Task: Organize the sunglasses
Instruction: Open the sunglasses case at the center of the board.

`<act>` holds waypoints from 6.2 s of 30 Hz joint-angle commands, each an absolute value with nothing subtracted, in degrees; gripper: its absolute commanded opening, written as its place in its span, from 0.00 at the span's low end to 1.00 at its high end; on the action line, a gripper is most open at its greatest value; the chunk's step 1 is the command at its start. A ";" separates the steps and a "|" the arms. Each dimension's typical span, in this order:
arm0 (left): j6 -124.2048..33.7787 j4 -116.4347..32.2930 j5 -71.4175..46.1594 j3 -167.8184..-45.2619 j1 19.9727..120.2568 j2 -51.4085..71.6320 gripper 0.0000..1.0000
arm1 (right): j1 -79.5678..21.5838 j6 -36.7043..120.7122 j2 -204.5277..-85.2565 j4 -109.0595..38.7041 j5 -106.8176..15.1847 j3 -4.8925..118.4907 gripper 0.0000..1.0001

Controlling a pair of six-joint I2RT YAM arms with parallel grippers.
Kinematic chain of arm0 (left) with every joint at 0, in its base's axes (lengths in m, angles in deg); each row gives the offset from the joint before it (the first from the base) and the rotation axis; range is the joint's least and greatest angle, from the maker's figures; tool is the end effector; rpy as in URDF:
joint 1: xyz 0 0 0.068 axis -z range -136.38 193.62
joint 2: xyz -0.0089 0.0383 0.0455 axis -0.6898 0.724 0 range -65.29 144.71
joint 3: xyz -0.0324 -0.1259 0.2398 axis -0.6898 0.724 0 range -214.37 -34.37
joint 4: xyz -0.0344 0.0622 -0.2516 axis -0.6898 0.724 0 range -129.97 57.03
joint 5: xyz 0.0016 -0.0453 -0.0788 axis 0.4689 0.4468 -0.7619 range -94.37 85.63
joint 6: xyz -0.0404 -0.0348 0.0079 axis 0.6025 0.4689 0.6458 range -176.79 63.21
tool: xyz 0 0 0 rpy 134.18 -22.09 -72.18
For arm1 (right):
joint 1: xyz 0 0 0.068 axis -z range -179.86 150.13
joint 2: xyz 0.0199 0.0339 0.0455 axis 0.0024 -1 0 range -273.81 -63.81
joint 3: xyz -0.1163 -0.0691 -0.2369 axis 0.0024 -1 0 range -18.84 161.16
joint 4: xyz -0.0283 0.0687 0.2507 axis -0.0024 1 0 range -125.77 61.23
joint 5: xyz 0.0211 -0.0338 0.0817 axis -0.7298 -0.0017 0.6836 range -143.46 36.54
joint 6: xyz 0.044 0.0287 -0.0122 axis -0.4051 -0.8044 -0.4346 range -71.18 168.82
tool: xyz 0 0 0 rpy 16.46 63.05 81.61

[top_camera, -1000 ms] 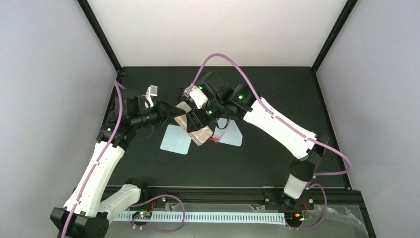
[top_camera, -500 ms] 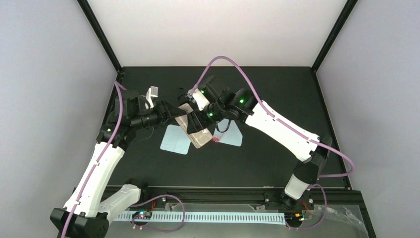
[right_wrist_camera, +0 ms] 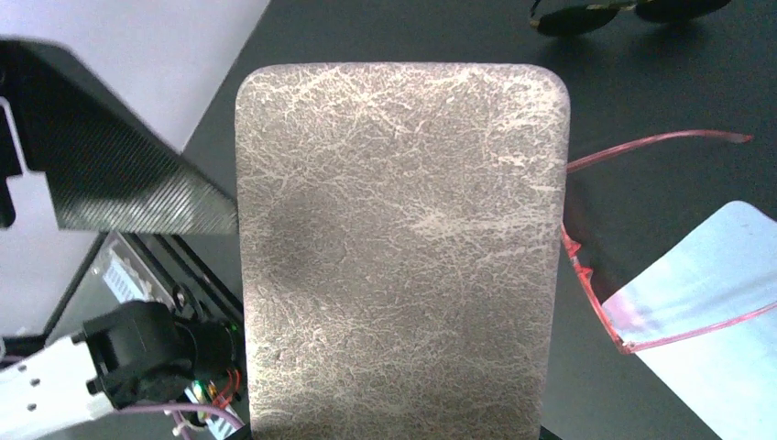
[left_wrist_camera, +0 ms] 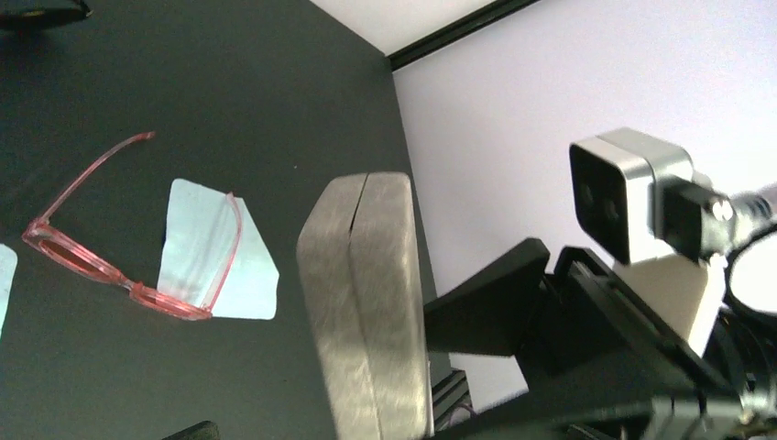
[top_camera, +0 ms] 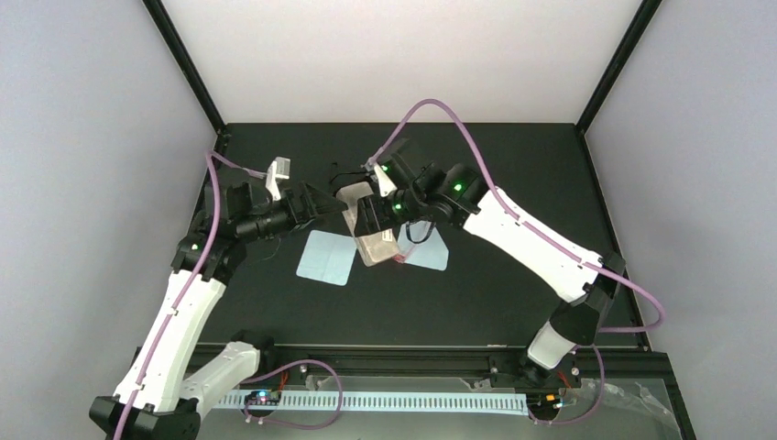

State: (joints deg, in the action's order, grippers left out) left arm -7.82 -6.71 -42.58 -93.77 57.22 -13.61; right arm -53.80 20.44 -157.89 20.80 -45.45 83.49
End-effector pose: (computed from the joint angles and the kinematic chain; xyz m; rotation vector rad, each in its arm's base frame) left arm 0.1727 -0.0645 0.3690 -0.2043 2.1767 -1.3316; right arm 0.1993 0.2820 0.3897 -0.6359 2.4938 0.7801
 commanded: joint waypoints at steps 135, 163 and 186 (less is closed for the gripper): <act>-22.74 3.87 -28.43 -96.22 57.55 -14.23 0.90 | -46.16 12.48 -152.40 10.03 -23.08 92.75 0.13; -16.04 -6.85 -36.40 -100.27 57.59 -13.64 0.48 | -45.74 13.22 -154.32 8.70 -16.72 91.20 0.13; -17.04 -1.28 -32.54 -98.49 57.59 -11.70 0.01 | -45.71 14.24 -156.13 12.94 -22.94 90.29 0.63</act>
State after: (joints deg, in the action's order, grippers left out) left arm -15.34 -5.16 -35.44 -98.38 57.75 -11.58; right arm -46.26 13.46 -156.78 12.02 -20.03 90.31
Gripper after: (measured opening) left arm 0.048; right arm 0.631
